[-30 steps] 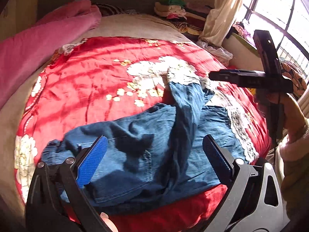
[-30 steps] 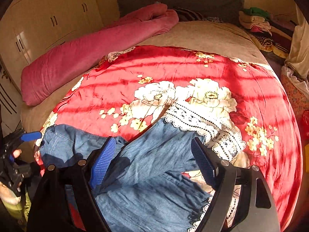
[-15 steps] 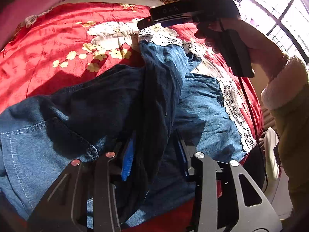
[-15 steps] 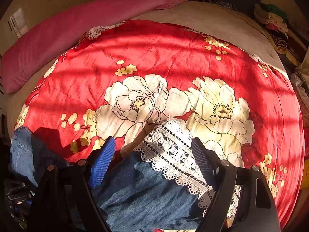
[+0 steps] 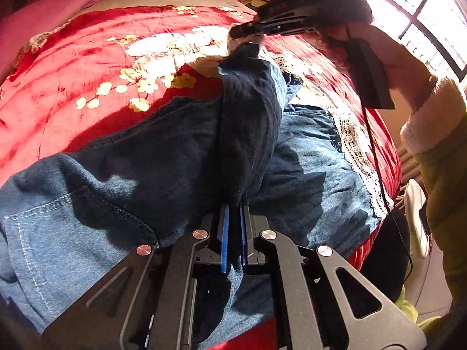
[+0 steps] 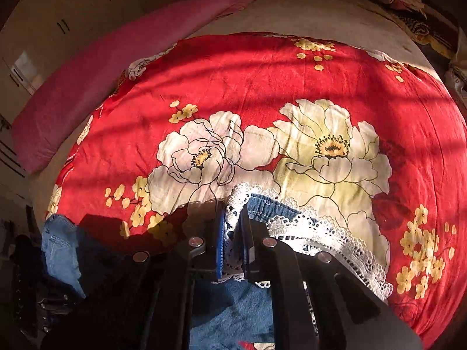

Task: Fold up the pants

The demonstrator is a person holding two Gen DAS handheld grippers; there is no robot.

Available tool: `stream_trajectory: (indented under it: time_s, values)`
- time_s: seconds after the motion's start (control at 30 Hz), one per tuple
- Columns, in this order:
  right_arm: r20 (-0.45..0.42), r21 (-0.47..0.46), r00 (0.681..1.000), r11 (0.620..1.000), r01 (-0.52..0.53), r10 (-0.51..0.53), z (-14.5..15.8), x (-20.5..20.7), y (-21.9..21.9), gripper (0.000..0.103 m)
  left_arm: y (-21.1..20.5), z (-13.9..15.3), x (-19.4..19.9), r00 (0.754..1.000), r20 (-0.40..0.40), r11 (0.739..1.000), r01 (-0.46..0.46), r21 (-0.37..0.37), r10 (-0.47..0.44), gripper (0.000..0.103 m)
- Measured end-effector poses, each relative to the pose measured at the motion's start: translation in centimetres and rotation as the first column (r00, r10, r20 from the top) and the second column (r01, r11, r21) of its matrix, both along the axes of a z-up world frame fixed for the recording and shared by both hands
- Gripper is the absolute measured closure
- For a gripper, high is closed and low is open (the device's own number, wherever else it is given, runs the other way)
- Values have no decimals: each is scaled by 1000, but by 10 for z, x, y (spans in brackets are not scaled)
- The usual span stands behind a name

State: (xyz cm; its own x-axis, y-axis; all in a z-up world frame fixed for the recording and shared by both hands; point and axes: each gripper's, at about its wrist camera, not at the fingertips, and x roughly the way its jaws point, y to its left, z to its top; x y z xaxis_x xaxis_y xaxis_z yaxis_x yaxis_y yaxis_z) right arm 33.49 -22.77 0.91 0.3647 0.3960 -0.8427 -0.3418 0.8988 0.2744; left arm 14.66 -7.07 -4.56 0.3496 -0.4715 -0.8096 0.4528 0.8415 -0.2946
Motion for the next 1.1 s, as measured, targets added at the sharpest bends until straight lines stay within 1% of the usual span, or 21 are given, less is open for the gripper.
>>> stream_trajectory:
  time_s: [0.17,0.27,0.33,0.4,0.57,0.67,0.7,0.77,0.87,0.93,1.03,1.1]
  values:
    - [63,109,993,990,87,-95,45,-74,-53,95,17,14,-8,999,44,1000,-7,24,6,102]
    - [82,150,986,979,135,-148,56,-125,-77,95,26,18,-14,998,62,999,2,39,-4,102]
    - [77,165,981,973,162,-177,55,-158,-88,95,29,20,-19,997,73,999,20,50,-24,102]
    - [66,161,979,971,179,-191,47,-187,-97,95,27,20,-27,995,83,997,52,63,-58,102]
    - [-7,168,974,960,223,-226,10,-244,-111,95,18,8,-47,989,83,989,115,98,-124,102]
    - [-27,157,974,961,226,-225,-8,-267,-111,94,14,1,-55,986,87,983,132,127,-143,102]
    - [-31,148,975,964,221,-219,-12,-273,-109,92,14,-1,-57,986,88,983,132,129,-144,102]
    - [-28,124,977,969,212,-210,-18,-282,-106,91,14,-3,-57,987,87,983,127,129,-139,101]
    - [-42,146,975,964,222,-218,-28,-286,-108,91,13,-7,-56,987,93,984,120,133,-133,101]
    - [-37,158,975,962,224,-220,-29,-287,-110,92,12,-9,-56,987,92,984,119,131,-131,101]
    - [-38,179,979,962,206,-203,-22,-292,-115,94,15,-8,-58,989,73,986,121,116,-130,102]
    - [-30,161,981,967,196,-194,-15,-297,-118,94,20,-2,-63,985,87,984,139,114,-149,103]
